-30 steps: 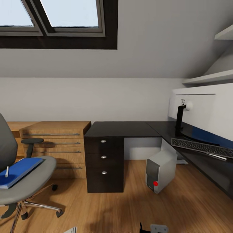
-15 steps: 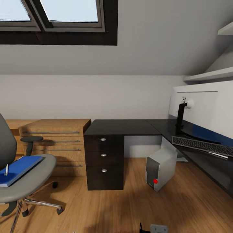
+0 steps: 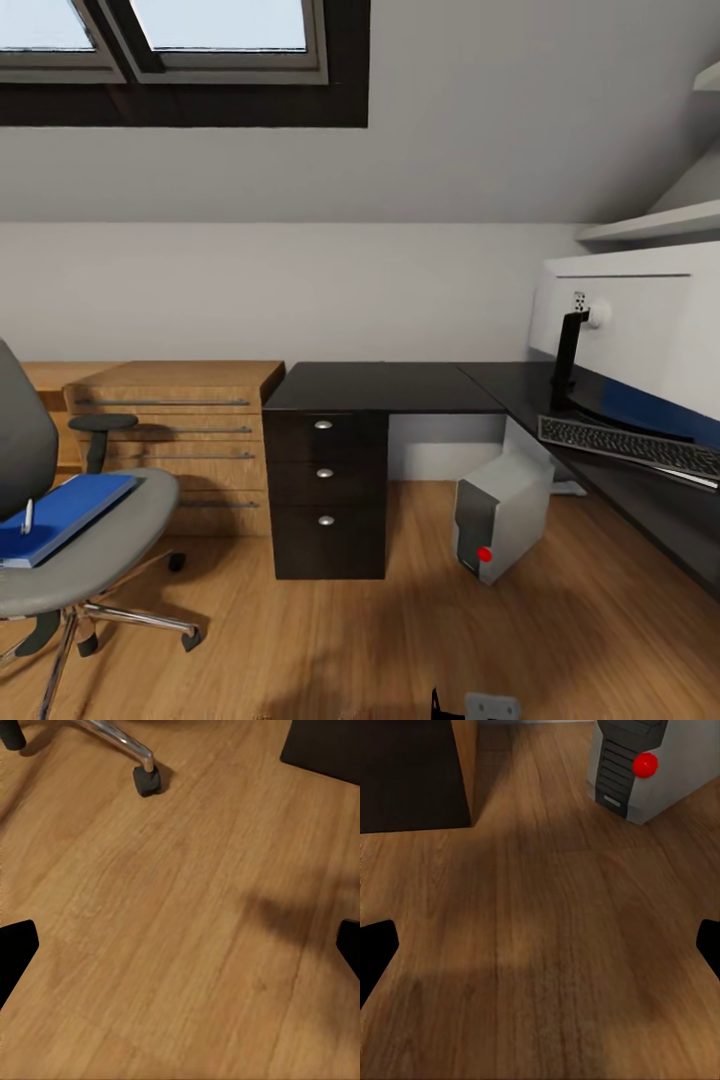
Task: In the bedroom, organize the workspace by keeping the computer under the desk, ensuring the monitor is on the desk, placing the keyboard on the desk next to the monitor, placing the mouse on the desk next to the keyboard, moving the folder from the swivel chair onto the desk next to the mouse, stacking the notebook on top of the folder with the pen on top of the notebook, and positioning the swivel chair next to the desk.
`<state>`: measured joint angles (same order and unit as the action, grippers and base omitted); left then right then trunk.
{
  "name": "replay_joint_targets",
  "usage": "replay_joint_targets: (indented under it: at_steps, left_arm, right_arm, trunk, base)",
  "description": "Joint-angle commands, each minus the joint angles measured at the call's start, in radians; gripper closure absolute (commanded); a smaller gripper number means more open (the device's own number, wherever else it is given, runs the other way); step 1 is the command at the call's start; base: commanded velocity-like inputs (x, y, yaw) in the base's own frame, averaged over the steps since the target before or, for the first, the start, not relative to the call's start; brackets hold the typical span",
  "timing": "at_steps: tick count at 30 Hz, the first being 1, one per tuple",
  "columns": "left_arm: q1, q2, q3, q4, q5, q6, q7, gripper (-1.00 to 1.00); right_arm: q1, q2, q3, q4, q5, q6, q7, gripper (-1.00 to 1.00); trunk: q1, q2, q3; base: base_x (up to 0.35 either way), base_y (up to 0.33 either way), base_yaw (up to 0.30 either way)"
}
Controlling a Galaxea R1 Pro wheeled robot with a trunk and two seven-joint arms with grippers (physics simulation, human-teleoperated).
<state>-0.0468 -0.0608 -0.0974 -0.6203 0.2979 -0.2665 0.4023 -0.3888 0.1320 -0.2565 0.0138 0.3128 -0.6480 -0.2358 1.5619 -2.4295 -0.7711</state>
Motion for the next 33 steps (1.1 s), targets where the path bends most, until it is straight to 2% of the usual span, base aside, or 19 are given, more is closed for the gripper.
replay_joint_targets:
  at_steps: [1,14,33]
  left_arm:
    - [-0.001,0.001,-0.007,0.000,0.010,-0.006,0.006,-1.00]
    - [-0.001,0.001,-0.008,0.001,0.010,-0.007,0.004,-1.00]
    - [-0.001,0.000,-0.007,0.001,0.010,-0.007,0.006,-1.00]
  right_arm:
    - [-0.001,0.000,-0.006,0.001,0.011,-0.002,-0.007,-1.00]
    - [-0.001,0.000,-0.006,0.001,0.011,-0.002,-0.007,-1.00]
    - [-0.001,0.000,-0.006,0.001,0.011,-0.001,-0.007,-1.00]
  trunk:
    - [0.000,-0.001,-0.003]
    - [0.000,-0.001,-0.023]
    - [0.000,-0.001,-0.053]
  base:
    - [0.000,0.000,0.071]
    - [-0.037,0.000,0.072]
    - [-0.312,-0.002,0.073]
